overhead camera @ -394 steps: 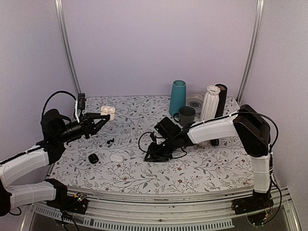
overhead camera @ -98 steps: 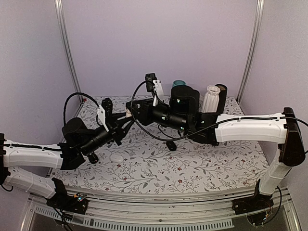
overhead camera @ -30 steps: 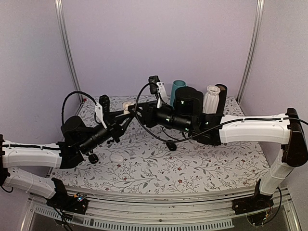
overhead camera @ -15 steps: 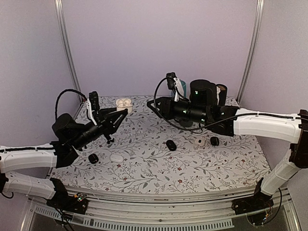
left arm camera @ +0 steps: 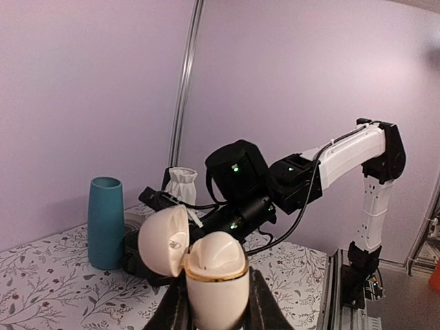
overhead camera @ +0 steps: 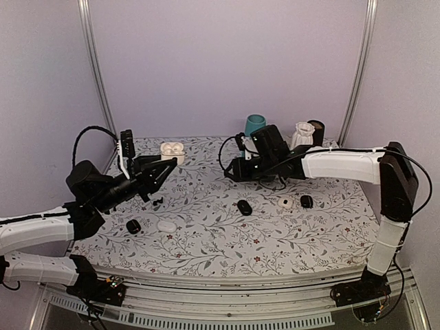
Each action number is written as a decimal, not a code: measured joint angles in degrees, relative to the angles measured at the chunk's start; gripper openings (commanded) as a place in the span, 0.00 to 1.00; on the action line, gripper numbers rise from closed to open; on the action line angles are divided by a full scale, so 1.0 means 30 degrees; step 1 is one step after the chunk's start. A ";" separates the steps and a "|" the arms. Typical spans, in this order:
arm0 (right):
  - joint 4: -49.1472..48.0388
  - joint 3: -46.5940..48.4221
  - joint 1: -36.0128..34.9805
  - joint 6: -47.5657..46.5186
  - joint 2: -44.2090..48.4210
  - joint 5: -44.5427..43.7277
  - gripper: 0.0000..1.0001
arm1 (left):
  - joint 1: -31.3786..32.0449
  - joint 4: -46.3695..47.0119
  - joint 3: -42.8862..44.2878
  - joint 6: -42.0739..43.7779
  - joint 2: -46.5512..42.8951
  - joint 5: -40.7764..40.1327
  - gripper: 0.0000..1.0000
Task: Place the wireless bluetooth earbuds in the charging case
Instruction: Move the right earbud to the center of the board, then pick up the right earbud from the center of the board.
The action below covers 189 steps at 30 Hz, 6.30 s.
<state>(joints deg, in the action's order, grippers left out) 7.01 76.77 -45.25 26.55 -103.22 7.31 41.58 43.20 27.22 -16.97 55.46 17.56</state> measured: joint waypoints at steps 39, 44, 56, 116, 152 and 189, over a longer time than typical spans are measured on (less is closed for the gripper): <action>0.5901 1.2036 0.0685 -0.2805 -1.2677 -0.4860 0.35 | -0.0080 -0.1581 -0.0561 -0.0998 -0.0780 -0.0066 0.00; 0.6135 1.2036 0.0364 -0.3053 -1.2677 -0.5712 0.30 | -0.0080 -0.1661 -0.0561 -0.0998 -0.0787 -0.0087 0.00; 0.6404 1.1919 -0.0291 -0.3628 -1.2662 -0.6856 0.11 | -0.0080 -0.1661 -0.0561 -0.0998 -0.0765 -0.0153 0.00; 0.4175 -0.3220 -0.3388 -0.0969 -0.2397 -0.4167 0.50 | -0.0117 -0.1639 -0.0481 -0.0984 0.0393 -0.0656 0.00; 0.7038 0.1712 -0.4721 0.1362 -0.5282 -0.3993 0.33 | -0.0175 -0.1661 -0.0481 -0.0984 0.0087 -0.0809 0.00; 0.8794 0.2841 -0.4918 0.1275 -0.5974 -0.5559 0.28 | -0.0248 -0.1661 -0.0481 -0.0991 -0.0015 -0.0852 0.00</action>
<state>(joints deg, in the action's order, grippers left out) 33.39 85.30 -60.01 30.37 -121.14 -9.37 40.84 38.22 25.78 -19.94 55.42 15.00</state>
